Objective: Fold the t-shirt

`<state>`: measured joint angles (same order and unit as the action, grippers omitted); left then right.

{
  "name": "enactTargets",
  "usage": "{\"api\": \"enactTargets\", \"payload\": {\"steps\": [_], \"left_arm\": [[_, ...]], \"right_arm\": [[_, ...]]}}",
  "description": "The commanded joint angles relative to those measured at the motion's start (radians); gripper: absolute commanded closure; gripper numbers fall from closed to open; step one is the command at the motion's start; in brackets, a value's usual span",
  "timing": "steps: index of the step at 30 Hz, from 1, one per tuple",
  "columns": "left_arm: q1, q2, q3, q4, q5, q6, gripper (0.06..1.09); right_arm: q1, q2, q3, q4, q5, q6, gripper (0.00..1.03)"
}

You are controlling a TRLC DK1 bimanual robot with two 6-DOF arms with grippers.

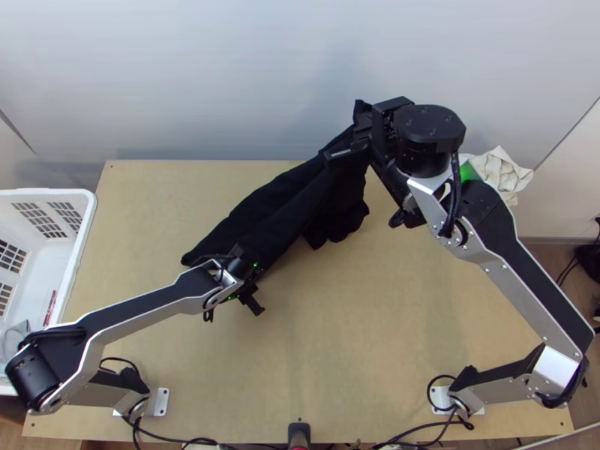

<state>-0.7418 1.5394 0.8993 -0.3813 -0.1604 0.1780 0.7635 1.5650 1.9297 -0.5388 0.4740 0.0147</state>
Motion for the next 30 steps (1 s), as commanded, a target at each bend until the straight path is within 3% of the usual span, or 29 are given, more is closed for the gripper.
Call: {"api": "enactTargets", "payload": {"steps": [1, 7, 12, 13, 14, 16, 18, 26, 30], "left_arm": [[0.033, -0.078, 0.010, -0.054, 0.056, 0.005, 1.05], [0.136, -0.179, 0.047, -0.123, 0.144, -0.003, 1.05], [0.113, -0.136, 0.036, -0.169, 0.162, -0.045, 1.05], [0.099, -0.121, 0.036, -0.169, 0.162, -0.064, 0.99], [0.084, -0.104, 0.036, -0.169, 0.163, -0.075, 0.86], [0.055, -0.082, 0.046, -0.160, 0.163, -0.117, 0.50], [0.024, -0.067, 0.061, -0.151, 0.185, -0.163, 0.29], [-0.065, 0.057, 0.141, -0.068, 0.177, -0.235, 0.27], [-0.076, 0.125, 0.158, -0.021, 0.053, -0.241, 0.27]], "right_arm": [[-0.001, 0.015, 0.018, 0.002, 0.000, 0.001, 1.00], [-0.001, 0.021, 0.020, 0.003, 0.000, 0.001, 1.00], [0.000, 0.033, 0.025, 0.007, 0.000, 0.001, 1.00], [0.002, 0.036, 0.029, 0.007, 0.000, 0.001, 1.00], [0.002, 0.040, 0.032, 0.007, 0.000, 0.001, 1.00], [0.005, 0.044, 0.037, 0.007, 0.000, 0.001, 1.00], [0.007, 0.046, 0.038, 0.007, 0.000, 0.001, 1.00], [0.008, 0.043, 0.041, 0.000, 0.000, 0.001, 1.00], [0.007, 0.035, 0.041, -0.003, 0.000, -0.001, 1.00]]}}
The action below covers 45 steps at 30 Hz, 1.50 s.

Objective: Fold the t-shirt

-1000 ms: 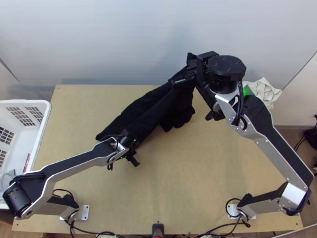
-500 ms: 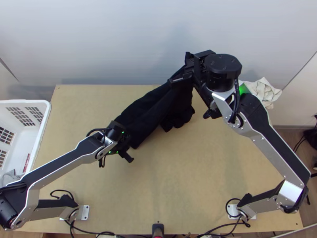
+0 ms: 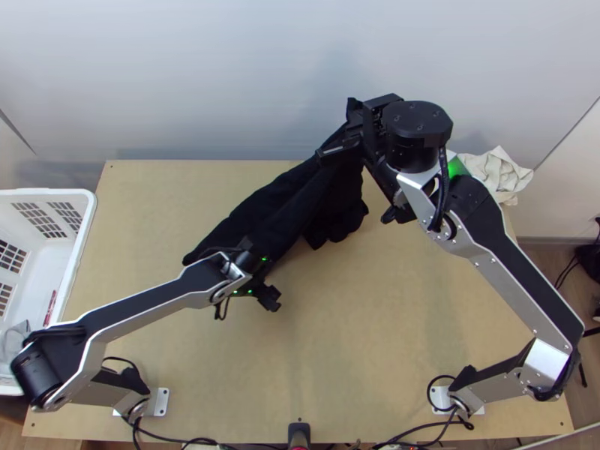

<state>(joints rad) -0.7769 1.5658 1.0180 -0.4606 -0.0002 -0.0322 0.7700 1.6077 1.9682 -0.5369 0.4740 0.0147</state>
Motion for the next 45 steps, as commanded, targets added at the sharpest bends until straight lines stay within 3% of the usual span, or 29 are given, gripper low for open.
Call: {"api": "enactTargets", "payload": {"steps": [1, 5, 11, 15, 17, 19, 21, 25, 31, 38, 42, 45], "left_arm": [[-0.047, 0.108, 0.044, 0.056, -0.130, -0.028, 0.27], [-0.050, 0.137, 0.030, 0.059, -0.188, -0.020, 0.27], [-0.010, 0.192, 0.040, 0.076, -0.416, 0.003, 0.27], [0.011, 0.175, 0.037, 0.077, -0.498, 0.003, 0.30], [0.016, 0.172, 0.024, 0.088, -0.500, 0.008, 0.56], [0.018, 0.172, 0.019, 0.091, -0.498, 0.028, 1.01], [0.010, 0.135, 0.005, 0.094, -0.498, 0.031, 1.05], [0.022, -0.043, 0.030, 0.099, -0.419, 0.031, 1.05], [0.128, -0.236, 0.198, -0.105, -0.373, 0.061, 1.05], [0.495, -0.423, 0.306, -0.173, -0.181, 0.083, 1.05], [0.746, -0.406, 0.427, -0.197, -0.057, 0.094, 1.05], [0.864, -0.360, 0.544, -0.211, -0.018, 0.086, 1.05]], "right_arm": [[0.000, -0.008, 0.003, -0.005, 0.000, -0.001, 1.00], [0.002, -0.008, 0.004, -0.006, 0.000, -0.001, 1.00], [0.002, -0.003, 0.011, -0.006, 0.000, -0.001, 1.00], [0.002, -0.003, 0.009, -0.006, 0.000, 0.001, 1.00], [0.002, 0.000, 0.009, -0.006, -0.002, 0.001, 1.00], [0.002, 0.003, 0.012, -0.005, -0.002, 0.001, 1.00], [0.002, 0.008, 0.015, -0.006, -0.002, 0.001, 1.00], [0.000, 0.011, 0.015, -0.006, 0.000, -0.001, 1.00], [-0.008, 0.003, 0.017, -0.009, 0.000, -0.004, 1.00], [-0.054, -0.049, 0.021, -0.011, -0.015, -0.009, 1.00], [-0.084, -0.089, 0.011, -0.017, -0.035, -0.009, 1.00], [-0.104, -0.118, 0.011, -0.020, -0.048, -0.012, 1.00]]}}
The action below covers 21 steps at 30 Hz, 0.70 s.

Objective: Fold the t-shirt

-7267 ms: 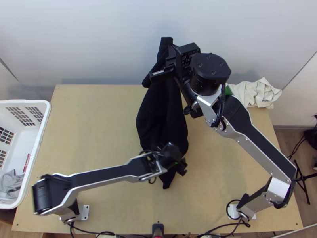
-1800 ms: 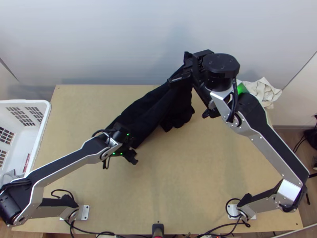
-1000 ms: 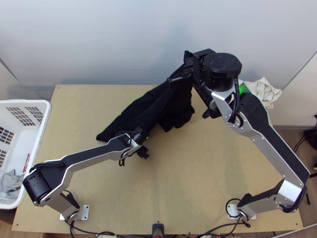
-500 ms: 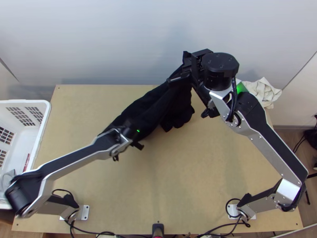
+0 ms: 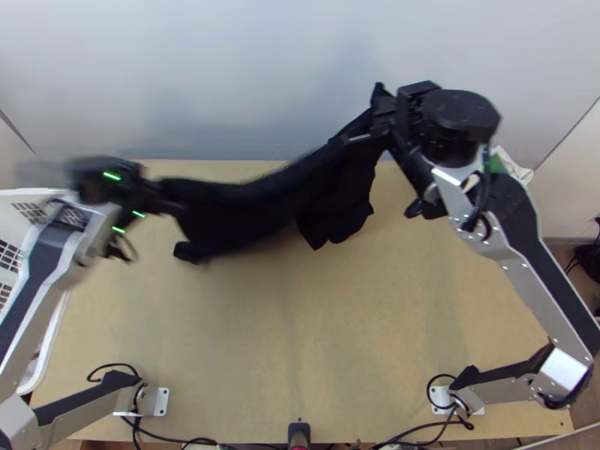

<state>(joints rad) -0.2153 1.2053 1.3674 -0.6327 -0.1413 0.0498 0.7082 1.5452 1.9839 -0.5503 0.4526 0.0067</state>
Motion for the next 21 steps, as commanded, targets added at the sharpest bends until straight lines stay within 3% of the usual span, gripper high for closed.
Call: {"api": "enactTargets", "payload": {"steps": [1, 10, 21], "left_arm": [[0.332, 0.013, 0.229, -0.039, 0.124, -0.004, 1.05], [0.390, 0.040, 0.444, 0.027, 0.134, -0.137, 1.05], [0.177, -0.124, 0.466, 0.205, 0.134, -0.177, 1.05]], "right_arm": [[-0.049, -0.063, -0.005, -0.007, -0.035, -0.008, 1.00], [-0.052, -0.122, 0.115, 0.004, -0.117, -0.056, 1.00], [0.045, -0.254, 0.274, -0.040, -0.134, -0.088, 1.00]]}}
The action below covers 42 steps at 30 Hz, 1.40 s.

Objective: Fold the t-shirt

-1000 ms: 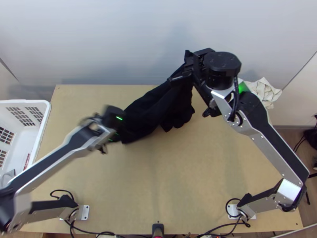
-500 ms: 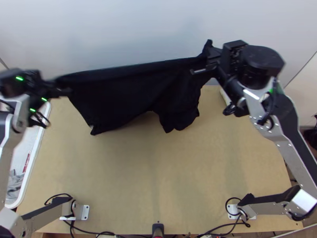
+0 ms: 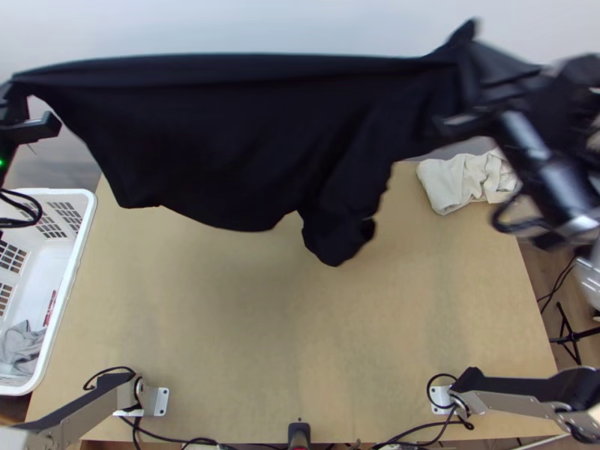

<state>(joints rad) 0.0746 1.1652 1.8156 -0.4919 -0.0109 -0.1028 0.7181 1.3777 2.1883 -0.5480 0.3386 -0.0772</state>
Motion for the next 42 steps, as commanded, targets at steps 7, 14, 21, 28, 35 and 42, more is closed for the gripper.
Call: {"api": "enactTargets", "payload": {"steps": [7, 14, 21, 28, 35, 42], "left_arm": [[-0.216, -0.240, -0.075, 0.030, 0.003, -0.048, 1.05], [-0.274, -0.372, -0.147, -0.057, 0.023, -0.066, 1.05], [-0.280, -0.492, -0.274, -0.123, 0.114, -0.150, 1.05], [-0.219, -0.547, -0.377, -0.135, 0.109, -0.163, 1.05], [-0.119, -0.421, -0.440, -0.114, 0.106, -0.135, 1.05], [-0.033, -0.326, -0.671, 0.199, 0.078, -0.029, 1.05]], "right_arm": [[-0.115, -0.249, 0.042, -0.217, -0.207, 0.178, 1.00], [-0.259, -0.348, 0.051, -0.368, -0.540, 0.366, 1.00], [-0.327, -0.374, 0.051, -0.510, -0.776, 0.481, 1.00], [-0.316, -0.379, -0.010, -0.595, -0.790, 0.548, 1.00], [-0.361, -0.397, -0.355, -0.477, -0.756, 0.404, 1.00], [-0.516, -0.359, -0.731, -0.152, -0.747, 0.243, 1.00]]}}
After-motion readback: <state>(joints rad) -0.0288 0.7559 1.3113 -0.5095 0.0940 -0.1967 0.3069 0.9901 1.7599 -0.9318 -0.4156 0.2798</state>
